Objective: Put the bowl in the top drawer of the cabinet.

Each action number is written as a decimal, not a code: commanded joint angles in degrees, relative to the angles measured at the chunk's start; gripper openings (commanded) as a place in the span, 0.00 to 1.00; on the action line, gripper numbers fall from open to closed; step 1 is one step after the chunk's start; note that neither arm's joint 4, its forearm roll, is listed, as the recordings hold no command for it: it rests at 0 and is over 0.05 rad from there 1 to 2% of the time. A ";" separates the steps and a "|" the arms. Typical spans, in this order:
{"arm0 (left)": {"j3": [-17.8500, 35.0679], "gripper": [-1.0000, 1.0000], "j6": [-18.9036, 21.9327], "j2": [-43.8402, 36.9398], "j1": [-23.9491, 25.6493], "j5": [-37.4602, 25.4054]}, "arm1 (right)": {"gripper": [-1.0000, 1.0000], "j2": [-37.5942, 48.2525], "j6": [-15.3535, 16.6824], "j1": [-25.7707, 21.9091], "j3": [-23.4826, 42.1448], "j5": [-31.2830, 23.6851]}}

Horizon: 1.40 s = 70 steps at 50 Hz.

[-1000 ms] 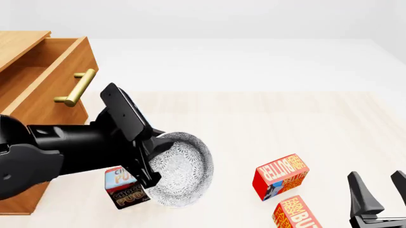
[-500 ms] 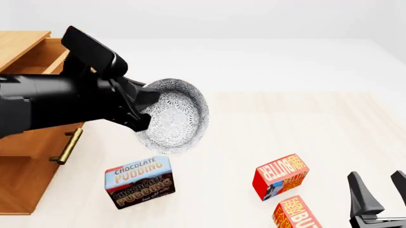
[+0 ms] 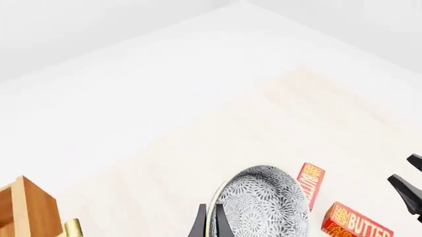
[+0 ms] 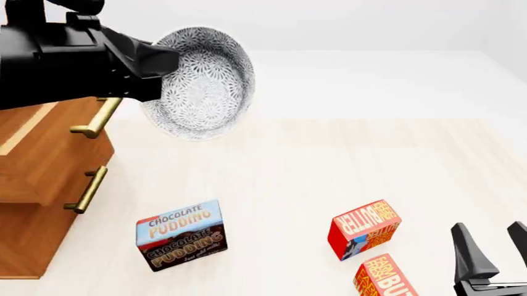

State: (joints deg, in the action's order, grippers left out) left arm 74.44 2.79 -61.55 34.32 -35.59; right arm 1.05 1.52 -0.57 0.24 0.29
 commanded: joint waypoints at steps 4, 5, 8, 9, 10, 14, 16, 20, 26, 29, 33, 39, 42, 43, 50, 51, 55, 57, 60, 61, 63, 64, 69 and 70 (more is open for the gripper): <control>4.72 0.00 0.27 0.78 -4.47 -1.27 | 1.00 0.06 0.13 -0.01 0.00 0.03; 4.95 0.00 -0.15 0.81 -4.71 -1.39 | 1.00 0.05 0.11 -0.06 0.00 0.03; 5.86 0.00 -0.10 1.05 -6.44 -1.57 | 1.00 0.13 0.13 -0.17 -0.01 0.07; 6.10 0.00 -0.12 1.04 -7.26 -1.51 | 1.00 0.13 0.14 -0.18 -0.01 0.07; 6.45 0.00 -0.50 0.95 -7.16 -1.79 | 1.00 0.12 0.15 -0.14 0.00 0.06; 7.72 0.00 -0.72 1.49 -9.06 -1.96 | 1.00 0.09 0.15 -0.17 0.00 0.05; 7.96 0.00 -0.79 1.73 -9.53 -2.03 | 1.00 0.03 0.14 -0.15 0.00 0.02; 7.82 0.00 -1.03 2.16 -10.79 -1.58 | 1.00 0.06 0.11 -0.14 0.00 0.03; 8.87 0.00 -3.54 2.26 -15.47 -0.63 | 1.00 -0.05 0.07 -0.23 0.00 -0.01; 7.95 0.00 -3.90 2.15 -16.71 0.26 | 1.00 -0.11 0.03 -0.27 0.01 -0.03; 10.37 0.00 -4.45 1.78 -18.16 -1.51 | 1.00 -0.09 0.02 -0.26 0.00 -0.03; 12.07 0.00 -7.19 1.68 -20.42 -2.60 | 1.00 -0.12 0.00 -0.35 0.01 -0.03; 14.56 0.00 -9.62 1.18 -21.71 -4.16 | 1.00 -0.14 -0.04 -0.31 0.01 -0.04; 15.07 0.00 -9.66 1.23 -21.85 -4.32 | 1.00 -0.13 -0.03 -0.30 0.01 -0.03; 16.97 0.00 -13.14 0.99 -24.17 -4.33 | 1.00 -0.23 -0.05 -0.33 0.01 -0.07; 17.05 0.00 -13.03 0.96 -24.60 -4.21 | 1.00 -0.29 -0.07 -0.38 0.01 -0.08; 16.43 0.00 -17.25 1.01 -26.77 -2.55 | 1.00 -0.26 -0.05 -0.37 0.01 -0.08; 15.47 0.00 -19.67 0.92 -27.72 -1.30 | 1.00 -0.27 -0.04 -0.40 0.01 -0.08; 13.63 0.00 -22.32 1.33 -27.31 0.54 | 1.00 -0.28 -0.03 -0.35 0.01 -0.09; 13.62 0.00 -22.33 1.34 -27.31 0.55 | 1.00 -0.28 -0.03 -0.35 0.01 -0.09; 12.70 0.00 -23.79 1.56 -26.90 1.72 | 1.00 -0.30 -0.03 -0.39 0.02 -0.09; 12.40 0.00 -24.37 1.45 -27.76 2.36 | 1.00 -0.33 -0.04 -0.37 0.02 -0.10; 8.46 0.00 -31.27 2.83 -27.54 7.13 | 1.00 -0.36 -0.09 -0.34 0.02 -0.11; 8.18 0.00 -31.22 2.83 -28.03 7.70 | 1.00 -0.42 -0.08 -0.37 0.02 -0.12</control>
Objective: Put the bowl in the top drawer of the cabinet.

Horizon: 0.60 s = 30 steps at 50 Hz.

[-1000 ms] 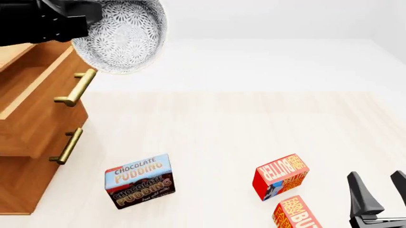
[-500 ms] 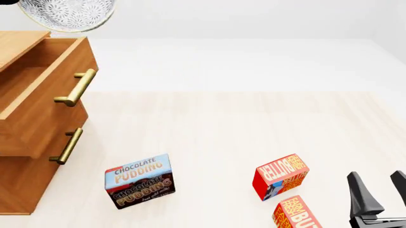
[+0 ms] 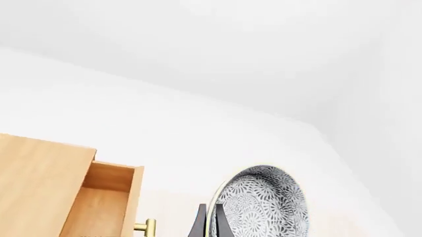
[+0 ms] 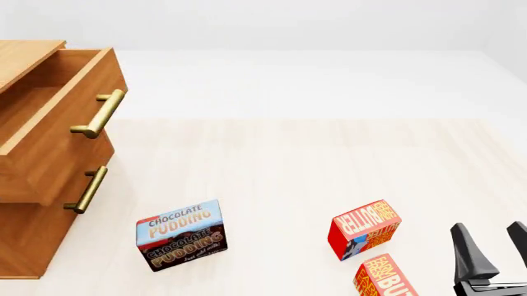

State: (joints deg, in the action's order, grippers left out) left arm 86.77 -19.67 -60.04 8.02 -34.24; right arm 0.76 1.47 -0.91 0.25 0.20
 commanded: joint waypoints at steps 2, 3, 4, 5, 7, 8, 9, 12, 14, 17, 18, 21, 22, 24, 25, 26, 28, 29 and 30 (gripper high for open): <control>-6.87 0.00 -11.46 1.44 -2.26 9.31 | 1.00 -0.15 0.00 0.05 0.01 -0.04; -6.89 0.00 -11.46 1.45 -2.26 9.33 | 1.00 -0.16 0.00 0.05 0.01 -0.05; -9.76 0.00 -14.89 1.95 -2.62 12.73 | 1.00 -0.18 0.01 0.07 0.01 -0.05; -10.55 0.00 -15.58 2.12 -2.39 13.66 | 1.00 -0.17 0.01 0.10 0.01 -0.05; -10.97 0.00 -16.15 1.53 -4.06 14.61 | 1.00 -0.20 0.02 0.08 0.01 -0.05; -12.01 0.00 -17.71 1.88 -4.49 16.02 | 1.00 -0.20 0.04 0.14 0.01 -0.06; -13.25 0.00 -19.34 2.36 -4.76 17.58 | 1.00 -0.20 0.08 0.26 0.01 -0.07; -15.32 0.00 -21.33 2.42 -5.68 19.75 | 1.00 -0.18 0.09 0.27 0.01 -0.07; -16.61 0.00 -22.60 2.37 -7.01 21.19 | 1.00 -0.17 0.10 0.25 0.01 -0.06; -19.22 0.00 -25.15 2.48 -8.76 23.69 | 1.00 -0.16 0.10 0.26 0.01 -0.06; -19.44 0.00 -25.26 2.16 -9.73 24.06 | 1.00 -0.18 0.11 0.20 0.01 -0.06; -21.42 0.00 -27.21 3.15 -10.11 26.28 | 1.00 -0.26 0.16 0.26 0.02 -0.07; -21.13 0.00 -26.81 2.93 -10.36 25.81 | 1.00 -0.25 0.16 0.29 0.02 -0.07; -22.27 0.00 -28.24 2.91 -11.75 26.97 | 1.00 -0.25 0.25 0.22 0.02 -0.07; -22.28 0.00 -28.24 2.91 -11.75 26.98 | 1.00 -0.25 0.25 0.22 0.02 -0.07; -23.93 0.00 -29.87 3.72 -11.69 28.61 | 1.00 -0.26 0.27 0.14 0.02 -0.06; -24.96 0.00 -31.17 3.82 -13.16 29.47 | 1.00 -0.27 0.31 0.14 0.02 -0.06; -25.09 0.00 -30.98 4.25 -12.65 29.43 | 1.00 -0.28 0.31 0.17 0.02 -0.06; -25.94 0.00 -32.01 4.66 -13.04 30.45 | 1.00 -0.29 0.32 0.13 0.02 -0.06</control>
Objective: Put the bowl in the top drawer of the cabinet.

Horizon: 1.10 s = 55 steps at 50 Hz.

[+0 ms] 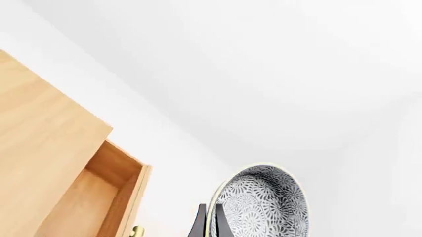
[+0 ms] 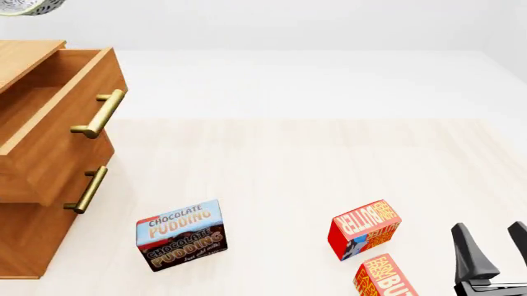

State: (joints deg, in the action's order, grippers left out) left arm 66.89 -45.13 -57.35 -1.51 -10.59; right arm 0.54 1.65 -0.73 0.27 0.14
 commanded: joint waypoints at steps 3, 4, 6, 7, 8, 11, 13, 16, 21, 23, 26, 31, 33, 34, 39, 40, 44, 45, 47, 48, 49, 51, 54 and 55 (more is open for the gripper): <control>-7.43 0.00 -7.91 2.66 -4.28 8.21 | 1.00 -0.11 0.10 -0.07 0.01 0.00; -7.80 0.00 -8.22 2.88 -4.44 8.51 | 1.00 -0.13 0.07 -0.05 0.01 0.01; -9.09 0.00 -9.21 3.56 -4.44 9.71 | 1.00 -0.16 0.06 0.03 0.01 0.01; -8.99 0.00 -8.97 3.49 -4.72 9.56 | 1.00 -0.16 0.05 0.00 0.01 0.01; -9.97 0.00 -10.28 3.48 -5.55 10.80 | 1.00 -0.16 0.06 0.01 0.01 0.01; -11.50 0.00 -11.28 3.83 -6.36 12.39 | 1.00 -0.17 0.05 -0.01 0.01 0.01; -12.70 0.00 -12.23 4.40 -7.01 13.98 | 1.00 -0.17 0.09 -0.03 0.01 0.02; -13.86 0.00 -13.06 4.40 -8.82 15.65 | 1.00 -0.17 0.17 -0.01 0.02 0.02; -15.24 0.00 -13.42 5.04 -9.09 16.74 | 1.00 -0.24 0.22 0.01 0.02 0.05; -15.45 0.00 -13.44 5.32 -9.04 16.89 | 1.00 -0.26 0.27 0.03 0.02 0.06; -15.85 0.00 -13.57 5.48 -9.45 17.27 | 1.00 -0.28 0.32 0.02 0.03 0.08; -16.68 0.00 -14.20 5.77 -10.76 18.11 | 1.00 -0.19 0.27 0.13 0.02 0.01; -16.74 0.00 -14.22 5.99 -10.78 18.08 | 1.00 -0.17 0.29 0.09 0.02 0.01; -16.70 0.00 -14.10 6.12 -10.98 18.09 | 1.00 -0.15 0.29 0.09 0.01 0.00; -17.25 0.00 -14.41 6.26 -11.85 18.70 | 1.00 -0.17 0.33 -0.11 0.02 0.02; -17.25 0.00 -14.28 6.33 -11.78 18.63 | 1.00 -0.17 0.38 -0.14 0.02 0.02; -17.31 0.00 -14.07 6.02 -12.31 18.87 | 1.00 -0.18 0.35 -0.29 0.02 0.03; -17.18 0.00 -14.02 6.06 -12.41 18.79 | 1.00 -0.20 0.33 -0.25 0.02 0.04; -17.18 0.00 -14.03 6.04 -12.49 18.84 | 1.00 -0.30 0.40 -0.17 0.03 0.11; -17.13 0.00 -13.90 6.10 -12.43 18.81 | 1.00 -0.30 0.40 -0.17 0.03 0.11; -17.22 0.00 -14.01 6.13 -12.38 18.92 | 1.00 -0.35 0.36 -0.18 0.04 0.17; -17.27 0.00 -14.01 6.20 -12.33 19.05 | 1.00 -0.41 0.38 -0.02 0.05 0.32; -17.03 0.00 -13.60 6.30 -11.88 18.50 | 1.00 -0.45 0.54 -0.04 0.06 0.52; -17.03 0.00 -13.60 6.30 -11.88 18.50 | 1.00 -0.45 0.54 -0.04 0.06 0.52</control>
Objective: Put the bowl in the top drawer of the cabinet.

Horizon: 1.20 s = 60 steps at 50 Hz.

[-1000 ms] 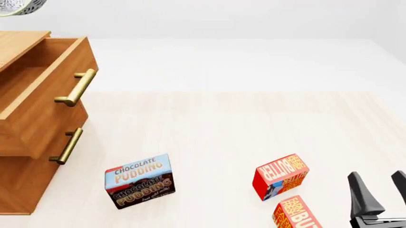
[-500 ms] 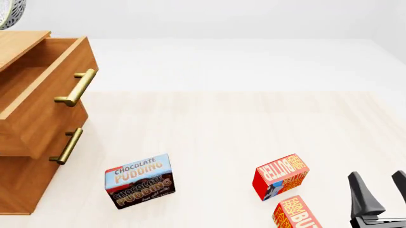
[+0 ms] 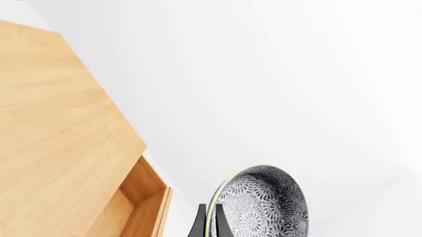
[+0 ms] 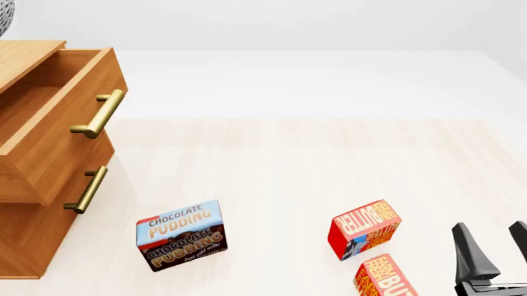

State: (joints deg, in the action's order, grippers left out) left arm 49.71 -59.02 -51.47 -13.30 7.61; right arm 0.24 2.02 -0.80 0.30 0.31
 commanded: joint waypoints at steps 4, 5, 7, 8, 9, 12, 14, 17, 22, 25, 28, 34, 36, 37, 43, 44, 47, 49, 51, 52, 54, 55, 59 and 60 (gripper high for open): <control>0.15 0.00 0.30 0.42 -0.09 0.29 | 1.00 -0.16 0.18 0.03 0.03 0.35; 0.15 0.00 0.30 0.42 -0.09 0.29 | 1.00 -0.16 0.18 0.03 0.03 0.35; 0.15 0.00 0.30 0.42 -0.09 0.29 | 1.00 -0.16 0.18 0.03 0.03 0.35; 0.15 0.00 0.30 0.42 -0.09 0.29 | 1.00 -0.16 0.18 0.03 0.03 0.35; 0.15 0.00 0.30 0.42 -0.09 0.29 | 1.00 -0.16 0.18 0.03 0.03 0.35; 0.15 0.00 0.30 0.42 -0.09 0.29 | 1.00 -0.16 0.18 0.03 0.03 0.35; 0.15 0.00 0.30 0.42 -0.09 0.29 | 1.00 -0.16 0.18 0.03 0.03 0.35; 0.15 0.00 0.30 0.42 -0.09 0.29 | 1.00 -0.16 0.18 0.03 0.03 0.35; 0.18 0.00 -1.09 0.59 0.46 0.34 | 1.00 -0.16 0.16 0.09 0.03 0.34; 1.42 0.00 -2.23 0.07 -0.16 -0.36 | 1.00 -0.14 0.18 0.00 0.03 0.27; 2.39 0.00 -2.87 -0.33 -1.16 -0.69 | 1.00 -0.14 0.21 -0.16 0.02 0.26; 6.87 0.00 -2.97 -1.41 -1.93 -3.24 | 1.00 -0.16 0.11 -0.23 0.03 0.37; 7.87 0.00 -3.09 -1.59 -2.35 -3.80 | 1.00 -0.17 0.05 -0.21 0.03 0.48; 8.24 0.00 -3.35 -1.93 -2.96 -3.97 | 1.00 -0.17 0.04 -0.21 0.03 0.49; 10.46 0.00 -2.01 -2.01 -3.15 -6.23 | 1.00 -0.18 -0.10 -0.35 0.03 0.56; 10.87 0.00 -2.02 -2.21 -3.51 -6.80 | 1.00 -0.18 -0.12 -0.31 0.03 0.58; 13.03 0.00 -0.62 -2.31 -3.07 -8.83 | 1.00 -0.18 -0.19 -0.40 0.03 0.61; 15.05 0.00 1.09 -2.16 -1.69 -11.25 | 1.00 -0.18 -0.20 -0.53 0.03 0.59; 16.67 0.00 2.11 -2.45 -1.42 -12.84 | 1.00 -0.18 -0.22 -0.43 0.03 0.57; 17.09 0.00 2.12 -2.57 -1.25 -13.31 | 1.00 -0.18 -0.23 -0.54 0.03 0.55; 18.80 0.00 2.98 -3.13 -1.29 -15.00 | 1.00 -0.17 -0.13 -0.52 0.03 0.51; 19.26 0.00 2.98 -3.33 -1.50 -15.12 | 1.00 -0.17 -0.14 -0.46 0.03 0.48; 22.82 0.00 6.28 -4.98 -2.48 -19.19 | 1.00 -0.17 -0.01 -0.19 0.03 0.44; 23.54 0.00 6.83 -5.17 -2.41 -19.93 | 1.00 -0.17 -0.02 -0.24 0.03 0.45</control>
State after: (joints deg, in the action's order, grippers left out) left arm 66.20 -56.72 -54.75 -15.30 -5.64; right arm 0.07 1.93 -1.16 0.33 0.80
